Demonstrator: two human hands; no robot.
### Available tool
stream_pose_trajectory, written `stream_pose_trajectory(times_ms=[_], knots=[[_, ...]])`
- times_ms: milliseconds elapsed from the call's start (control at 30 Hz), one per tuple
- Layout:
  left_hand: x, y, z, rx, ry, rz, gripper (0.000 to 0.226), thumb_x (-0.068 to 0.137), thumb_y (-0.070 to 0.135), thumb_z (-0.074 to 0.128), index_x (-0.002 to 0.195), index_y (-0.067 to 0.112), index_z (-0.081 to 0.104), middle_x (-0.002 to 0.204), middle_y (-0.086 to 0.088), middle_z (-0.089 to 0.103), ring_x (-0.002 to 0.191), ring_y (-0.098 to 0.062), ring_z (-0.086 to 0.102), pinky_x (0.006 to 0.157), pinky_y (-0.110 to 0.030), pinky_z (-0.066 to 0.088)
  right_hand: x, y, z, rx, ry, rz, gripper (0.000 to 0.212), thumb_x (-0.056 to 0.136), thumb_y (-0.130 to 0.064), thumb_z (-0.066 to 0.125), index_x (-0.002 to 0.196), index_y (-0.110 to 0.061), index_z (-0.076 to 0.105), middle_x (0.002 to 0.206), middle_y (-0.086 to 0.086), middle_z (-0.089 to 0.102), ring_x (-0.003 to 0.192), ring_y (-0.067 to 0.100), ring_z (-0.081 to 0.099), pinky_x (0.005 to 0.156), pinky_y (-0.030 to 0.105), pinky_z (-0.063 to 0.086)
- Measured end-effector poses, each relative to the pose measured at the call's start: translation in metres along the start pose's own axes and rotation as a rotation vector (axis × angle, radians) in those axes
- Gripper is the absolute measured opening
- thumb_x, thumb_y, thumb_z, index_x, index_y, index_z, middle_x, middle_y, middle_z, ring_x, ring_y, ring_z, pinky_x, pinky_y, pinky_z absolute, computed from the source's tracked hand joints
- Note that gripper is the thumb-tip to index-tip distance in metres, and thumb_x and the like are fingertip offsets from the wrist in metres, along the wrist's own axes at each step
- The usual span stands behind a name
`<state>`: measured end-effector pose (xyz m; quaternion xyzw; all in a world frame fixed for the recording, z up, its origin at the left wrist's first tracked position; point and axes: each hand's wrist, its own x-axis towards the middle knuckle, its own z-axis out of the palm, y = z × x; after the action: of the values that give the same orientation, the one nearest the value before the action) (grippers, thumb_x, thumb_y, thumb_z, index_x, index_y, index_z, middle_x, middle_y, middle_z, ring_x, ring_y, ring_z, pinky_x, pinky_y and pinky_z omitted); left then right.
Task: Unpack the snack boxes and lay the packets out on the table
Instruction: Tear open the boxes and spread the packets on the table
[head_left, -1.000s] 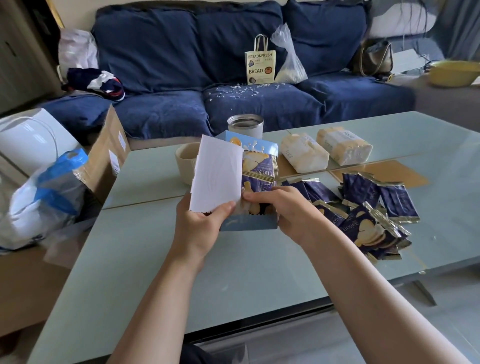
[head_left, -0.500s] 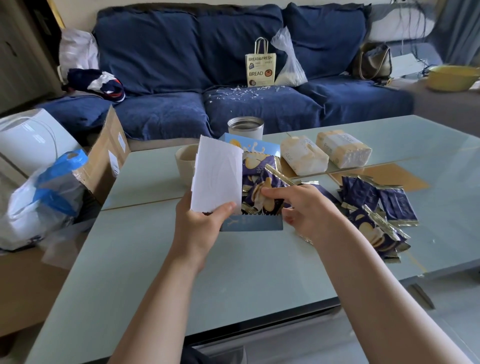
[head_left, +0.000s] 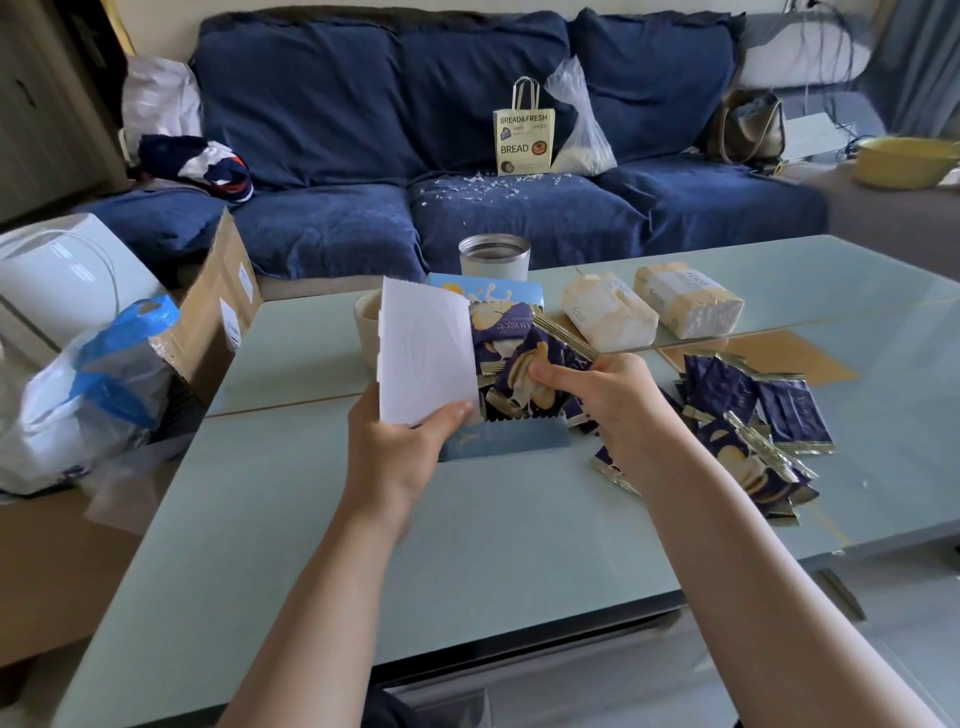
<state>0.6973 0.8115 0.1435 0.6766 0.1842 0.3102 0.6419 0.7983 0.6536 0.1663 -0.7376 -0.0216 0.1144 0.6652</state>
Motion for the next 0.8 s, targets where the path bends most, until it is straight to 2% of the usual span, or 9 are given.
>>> stream_pose_trajectory(times_ms=[67, 133, 267, 367, 433, 500, 600, 700, 800], knots=[[-0.002, 0.001, 0.002, 0.027, -0.012, 0.035, 0.037, 0.071, 0.003, 0.082, 0.087, 0.030, 0.063, 0.084, 0.013, 0.070, 0.071, 0.003, 0.066, 0.064, -0.015, 0.054, 0.005, 0.004, 0.001, 0.035, 0.000, 0.045, 0.036, 0.068, -0.028, 0.087, 0.068, -0.004, 0.059, 0.064, 0.007, 0.053, 0.061, 0.018, 0.042, 0.056, 0.030, 0.028], [-0.004, 0.003, 0.004, 0.059, -0.021, 0.074, 0.041, 0.072, 0.001, 0.080, 0.086, 0.034, 0.060, 0.083, 0.019, 0.066, 0.067, 0.012, 0.062, 0.059, -0.006, 0.048, 0.004, 0.006, 0.004, 0.070, -0.015, 0.075, 0.044, 0.067, -0.025, 0.087, 0.093, 0.007, 0.070, 0.076, 0.010, 0.064, 0.068, 0.019, 0.049, 0.060, 0.029, 0.032], [-0.002, 0.005, 0.001, 0.093, -0.026, 0.066, 0.044, 0.072, 0.001, 0.081, 0.096, 0.032, 0.060, 0.086, 0.019, 0.065, 0.068, 0.016, 0.059, 0.058, -0.003, 0.046, 0.006, 0.009, 0.003, 0.172, -0.020, 0.137, 0.032, 0.069, -0.020, 0.086, 0.094, -0.008, 0.070, 0.085, 0.009, 0.069, 0.075, 0.018, 0.054, 0.060, 0.026, 0.034], [0.004, 0.004, -0.013, 0.091, -0.007, 0.037, 0.048, 0.071, 0.000, 0.081, 0.095, 0.034, 0.059, 0.088, 0.019, 0.065, 0.069, 0.015, 0.061, 0.058, -0.003, 0.046, 0.011, 0.009, -0.009, 0.359, -0.037, 0.166, 0.024, 0.080, -0.012, 0.077, 0.101, -0.003, 0.068, 0.078, 0.008, 0.072, 0.070, 0.020, 0.064, 0.065, 0.028, 0.051], [0.007, 0.002, -0.023, 0.085, 0.024, 0.014, 0.047, 0.070, -0.001, 0.081, 0.099, 0.031, 0.061, 0.089, 0.018, 0.066, 0.073, 0.007, 0.063, 0.059, -0.008, 0.047, 0.011, 0.007, -0.017, 0.412, -0.080, 0.160, 0.024, 0.085, -0.008, 0.071, 0.107, 0.000, 0.066, 0.067, 0.005, 0.071, 0.063, 0.019, 0.068, 0.078, 0.041, 0.059], [0.011, 0.000, -0.031, 0.078, 0.061, -0.010, 0.046, 0.070, 0.000, 0.081, 0.104, 0.026, 0.062, 0.090, 0.016, 0.066, 0.078, 0.000, 0.064, 0.061, -0.012, 0.048, 0.011, 0.007, -0.020, 0.342, -0.098, 0.152, 0.025, 0.086, -0.008, 0.071, 0.108, 0.001, 0.065, 0.065, 0.005, 0.069, 0.061, 0.019, 0.068, 0.084, 0.047, 0.058], [0.014, -0.002, -0.037, 0.094, 0.077, 0.002, 0.046, 0.071, -0.001, 0.081, 0.104, 0.024, 0.061, 0.090, 0.016, 0.066, 0.079, 0.000, 0.063, 0.061, -0.012, 0.047, 0.010, 0.006, -0.023, 0.204, -0.068, 0.138, 0.018, 0.083, -0.006, 0.074, 0.099, -0.002, 0.066, 0.068, 0.006, 0.069, 0.059, 0.018, 0.067, 0.072, 0.043, 0.061], [0.014, -0.003, -0.041, 0.117, 0.081, 0.016, 0.045, 0.072, 0.000, 0.079, 0.104, 0.025, 0.060, 0.090, 0.016, 0.065, 0.080, -0.001, 0.062, 0.056, -0.006, 0.046, 0.008, 0.012, -0.024, 0.032, -0.088, 0.114, 0.021, 0.080, -0.001, 0.075, 0.098, -0.006, 0.067, 0.072, 0.008, 0.070, 0.061, 0.020, 0.067, 0.070, 0.046, 0.061], [0.014, -0.003, -0.045, 0.146, 0.119, 0.034, 0.046, 0.073, 0.002, 0.079, 0.107, 0.026, 0.061, 0.093, 0.016, 0.066, 0.084, -0.007, 0.064, 0.063, -0.014, 0.049, 0.002, 0.024, -0.009, -0.305, -0.077, -0.009, 0.028, 0.076, -0.016, 0.079, 0.099, -0.011, 0.063, 0.083, 0.005, 0.071, 0.075, 0.024, 0.067, 0.069, 0.040, 0.059]])
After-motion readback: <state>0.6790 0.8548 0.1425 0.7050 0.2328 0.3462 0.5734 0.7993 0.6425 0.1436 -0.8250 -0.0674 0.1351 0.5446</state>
